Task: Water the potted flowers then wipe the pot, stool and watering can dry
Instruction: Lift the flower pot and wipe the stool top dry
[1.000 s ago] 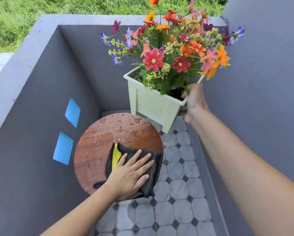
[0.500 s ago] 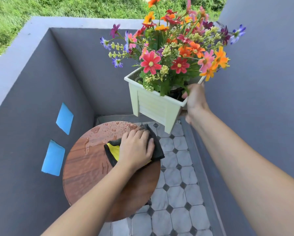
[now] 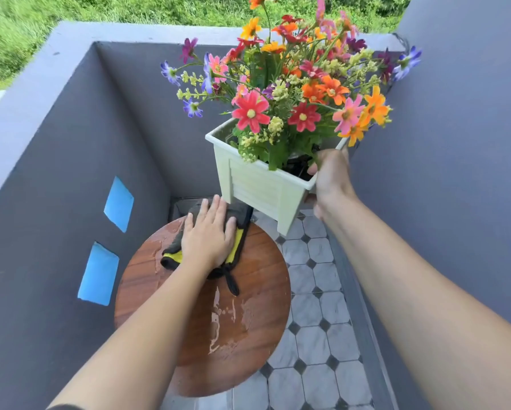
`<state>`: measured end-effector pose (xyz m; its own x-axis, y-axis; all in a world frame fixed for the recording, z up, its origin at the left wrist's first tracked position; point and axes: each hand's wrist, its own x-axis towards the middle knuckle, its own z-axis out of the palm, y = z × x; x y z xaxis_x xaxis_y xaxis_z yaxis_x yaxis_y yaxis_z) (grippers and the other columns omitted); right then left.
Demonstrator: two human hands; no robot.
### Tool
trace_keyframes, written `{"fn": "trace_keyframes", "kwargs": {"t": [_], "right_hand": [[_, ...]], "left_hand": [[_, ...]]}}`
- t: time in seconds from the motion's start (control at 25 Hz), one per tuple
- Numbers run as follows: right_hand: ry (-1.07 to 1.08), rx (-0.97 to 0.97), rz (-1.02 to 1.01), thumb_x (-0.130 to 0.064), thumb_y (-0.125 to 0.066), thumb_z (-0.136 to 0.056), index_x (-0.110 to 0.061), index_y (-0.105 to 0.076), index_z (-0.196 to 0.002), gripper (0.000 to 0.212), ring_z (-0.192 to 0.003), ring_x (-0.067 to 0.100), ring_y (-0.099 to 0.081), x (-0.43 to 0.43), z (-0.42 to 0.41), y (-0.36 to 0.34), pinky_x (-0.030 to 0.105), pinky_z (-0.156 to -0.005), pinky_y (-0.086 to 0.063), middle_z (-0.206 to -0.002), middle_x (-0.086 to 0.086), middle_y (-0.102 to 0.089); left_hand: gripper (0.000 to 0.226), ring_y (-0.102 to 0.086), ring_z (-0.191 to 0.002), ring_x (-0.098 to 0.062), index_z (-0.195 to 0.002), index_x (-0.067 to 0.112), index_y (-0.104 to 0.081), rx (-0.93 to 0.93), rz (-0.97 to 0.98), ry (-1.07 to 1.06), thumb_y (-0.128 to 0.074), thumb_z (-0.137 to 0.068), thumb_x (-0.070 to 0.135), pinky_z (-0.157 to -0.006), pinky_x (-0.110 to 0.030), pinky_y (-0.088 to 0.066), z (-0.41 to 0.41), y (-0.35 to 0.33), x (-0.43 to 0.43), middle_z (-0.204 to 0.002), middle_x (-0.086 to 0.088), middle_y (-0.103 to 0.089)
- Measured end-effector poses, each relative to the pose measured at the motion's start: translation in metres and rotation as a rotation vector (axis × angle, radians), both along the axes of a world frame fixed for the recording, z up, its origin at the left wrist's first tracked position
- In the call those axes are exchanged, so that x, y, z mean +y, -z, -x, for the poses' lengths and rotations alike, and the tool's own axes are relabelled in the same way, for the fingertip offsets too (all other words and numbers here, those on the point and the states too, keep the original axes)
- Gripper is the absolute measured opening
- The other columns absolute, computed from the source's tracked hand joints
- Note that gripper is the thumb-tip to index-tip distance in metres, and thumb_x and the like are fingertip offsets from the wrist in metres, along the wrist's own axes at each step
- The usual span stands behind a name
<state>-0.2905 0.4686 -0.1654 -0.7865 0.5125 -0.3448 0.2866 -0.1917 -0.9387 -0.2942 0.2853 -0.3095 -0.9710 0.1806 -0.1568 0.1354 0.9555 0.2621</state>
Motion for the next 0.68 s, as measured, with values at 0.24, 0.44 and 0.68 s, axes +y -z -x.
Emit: {"fn": "trace_keyframes", "kwargs": {"t": [0.24,0.44,0.68], "right_hand": [[-0.039,-0.030,-0.048,-0.007,-0.035,-0.080,-0.018,-0.028,-0.146,0.067,-0.067,0.015,-0.042,-0.014,-0.001,-0.007,0.030,-0.069,-0.037,-0.073,-0.002,-0.045],[-0.049,-0.028,-0.037,-0.007,-0.035,-0.083,-0.019,-0.028,-0.147,0.065,-0.066,0.016,-0.041,-0.031,-0.003,-0.011,0.029,-0.065,-0.036,-0.072,-0.002,-0.044],[-0.037,-0.032,0.047,-0.007,-0.033,-0.081,-0.029,-0.026,-0.109,0.036,-0.065,0.019,-0.042,-0.048,-0.004,-0.025,0.035,-0.072,-0.040,-0.068,-0.001,-0.043]], "left_hand": [[0.061,-0.008,-0.147,-0.023,-0.151,0.015,-0.013,0.030,-0.064,-0.490,-0.017,-0.097,0.044,-0.117,-0.050,-0.007,-0.015,-0.001,-0.057,-0.160,-0.001,-0.012],[0.062,-0.011,-0.147,-0.026,-0.151,0.012,-0.012,0.032,-0.066,-0.661,-0.019,-0.098,0.042,-0.115,-0.053,-0.014,-0.057,-0.004,-0.077,-0.160,-0.004,-0.013],[0.061,-0.010,-0.147,-0.024,-0.151,0.011,-0.011,0.016,-0.055,-0.692,-0.022,-0.098,0.040,-0.113,-0.054,-0.015,-0.111,-0.005,-0.081,-0.160,-0.005,-0.011]]}}
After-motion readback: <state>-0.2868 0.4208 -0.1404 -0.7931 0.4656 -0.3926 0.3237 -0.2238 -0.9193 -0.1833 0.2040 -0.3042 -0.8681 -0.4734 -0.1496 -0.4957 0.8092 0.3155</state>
